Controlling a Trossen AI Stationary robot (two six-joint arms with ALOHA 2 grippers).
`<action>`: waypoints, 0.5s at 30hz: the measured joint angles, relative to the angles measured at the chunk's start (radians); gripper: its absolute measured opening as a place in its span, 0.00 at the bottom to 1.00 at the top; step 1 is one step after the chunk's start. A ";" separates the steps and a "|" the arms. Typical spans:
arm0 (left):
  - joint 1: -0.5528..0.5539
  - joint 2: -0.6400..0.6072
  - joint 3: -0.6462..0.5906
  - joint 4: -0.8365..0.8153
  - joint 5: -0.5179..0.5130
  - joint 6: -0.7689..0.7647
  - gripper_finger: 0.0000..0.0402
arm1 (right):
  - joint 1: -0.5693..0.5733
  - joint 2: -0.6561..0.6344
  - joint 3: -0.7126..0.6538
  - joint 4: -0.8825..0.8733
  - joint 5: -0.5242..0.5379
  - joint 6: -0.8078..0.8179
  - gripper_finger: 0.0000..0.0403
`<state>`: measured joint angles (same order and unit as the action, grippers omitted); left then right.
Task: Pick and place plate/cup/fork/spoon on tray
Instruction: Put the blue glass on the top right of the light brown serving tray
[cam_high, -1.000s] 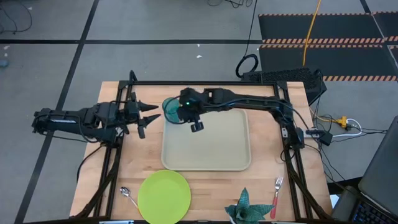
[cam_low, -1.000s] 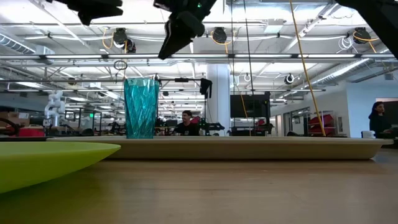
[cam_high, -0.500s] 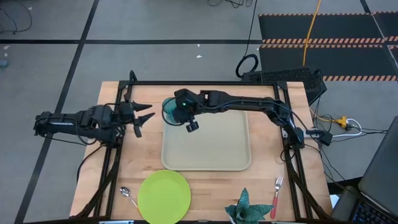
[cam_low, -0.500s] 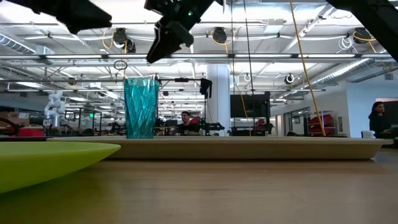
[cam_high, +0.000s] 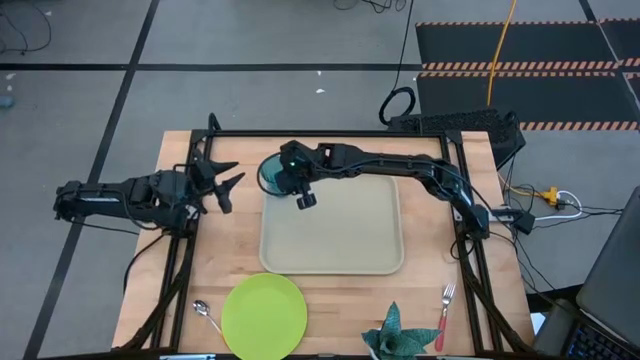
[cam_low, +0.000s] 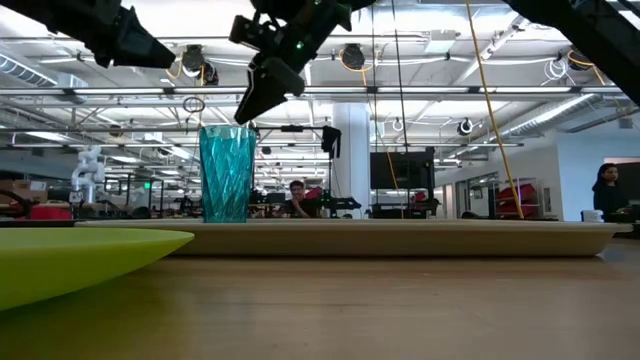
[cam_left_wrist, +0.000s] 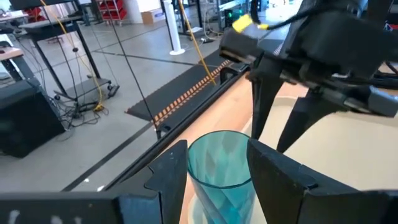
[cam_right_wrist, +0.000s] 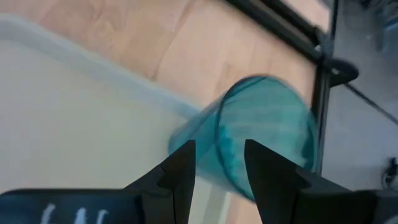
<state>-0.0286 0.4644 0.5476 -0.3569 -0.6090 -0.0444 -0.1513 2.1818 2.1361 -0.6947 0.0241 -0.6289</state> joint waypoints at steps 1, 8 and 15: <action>-0.001 0.000 0.000 0.000 0.005 -0.002 0.42 | 0.000 0.009 0.000 0.010 0.000 0.000 0.32; -0.001 0.000 0.000 -0.005 0.008 -0.010 0.42 | -0.015 0.032 0.000 0.019 -0.003 0.015 0.32; 0.000 0.000 0.000 -0.008 0.009 -0.010 0.42 | -0.034 0.030 0.000 0.022 -0.003 0.056 0.32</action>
<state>-0.0284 0.4644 0.5476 -0.3649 -0.5995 -0.0544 -0.1857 2.2116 2.1361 -0.6725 0.0211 -0.5732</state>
